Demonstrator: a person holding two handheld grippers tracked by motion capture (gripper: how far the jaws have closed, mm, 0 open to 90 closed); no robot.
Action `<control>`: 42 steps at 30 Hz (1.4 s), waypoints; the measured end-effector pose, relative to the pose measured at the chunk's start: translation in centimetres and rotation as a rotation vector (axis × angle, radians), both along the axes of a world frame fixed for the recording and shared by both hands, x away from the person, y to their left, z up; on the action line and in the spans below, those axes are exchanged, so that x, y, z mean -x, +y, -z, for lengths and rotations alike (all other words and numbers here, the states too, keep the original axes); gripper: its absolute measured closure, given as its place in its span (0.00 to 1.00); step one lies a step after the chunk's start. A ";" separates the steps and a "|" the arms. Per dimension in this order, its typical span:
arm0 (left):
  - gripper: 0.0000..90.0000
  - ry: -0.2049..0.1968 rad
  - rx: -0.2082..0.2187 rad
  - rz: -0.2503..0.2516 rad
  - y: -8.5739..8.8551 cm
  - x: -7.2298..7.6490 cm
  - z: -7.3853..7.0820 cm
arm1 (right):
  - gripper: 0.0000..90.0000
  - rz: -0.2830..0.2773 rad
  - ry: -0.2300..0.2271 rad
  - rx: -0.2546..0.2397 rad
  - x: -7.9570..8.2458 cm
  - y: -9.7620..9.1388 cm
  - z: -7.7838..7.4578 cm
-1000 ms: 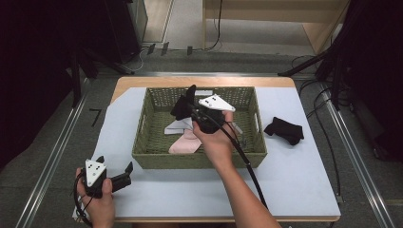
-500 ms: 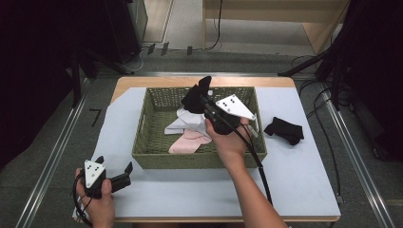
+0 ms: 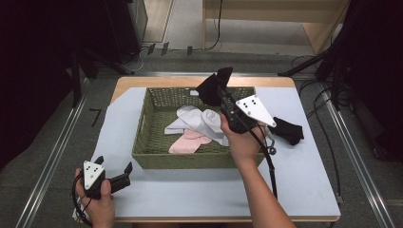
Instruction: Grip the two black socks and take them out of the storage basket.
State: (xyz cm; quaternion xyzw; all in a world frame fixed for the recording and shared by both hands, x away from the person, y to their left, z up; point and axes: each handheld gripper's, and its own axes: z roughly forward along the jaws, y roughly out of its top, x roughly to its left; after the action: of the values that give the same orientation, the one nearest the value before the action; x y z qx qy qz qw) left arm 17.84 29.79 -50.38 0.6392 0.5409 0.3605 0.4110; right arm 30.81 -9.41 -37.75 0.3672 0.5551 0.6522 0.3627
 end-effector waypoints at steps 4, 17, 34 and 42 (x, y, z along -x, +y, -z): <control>0.00 -0.001 0.001 -0.001 0.0 0.0 0.0 | 0.96 0.041 -0.035 0.008 0.1 -1.2 -0.5; 0.00 -0.005 -0.003 0.006 0.0 0.1 0.0 | 0.96 0.176 -0.089 -0.011 0.5 -7.1 -1.5; 0.00 -0.009 0.006 0.004 0.1 0.1 0.0 | 0.96 0.334 0.009 -0.001 0.4 -14.5 2.4; 0.00 -0.012 0.005 0.003 0.0 0.1 0.0 | 0.96 0.394 0.128 0.005 -0.5 -16.5 6.9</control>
State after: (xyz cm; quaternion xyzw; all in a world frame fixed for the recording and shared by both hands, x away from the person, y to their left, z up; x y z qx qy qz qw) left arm 17.72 29.83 -50.39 0.6367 0.5383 0.3625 0.4165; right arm 31.32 -25.90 -44.64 0.5086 0.4958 0.5427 0.4483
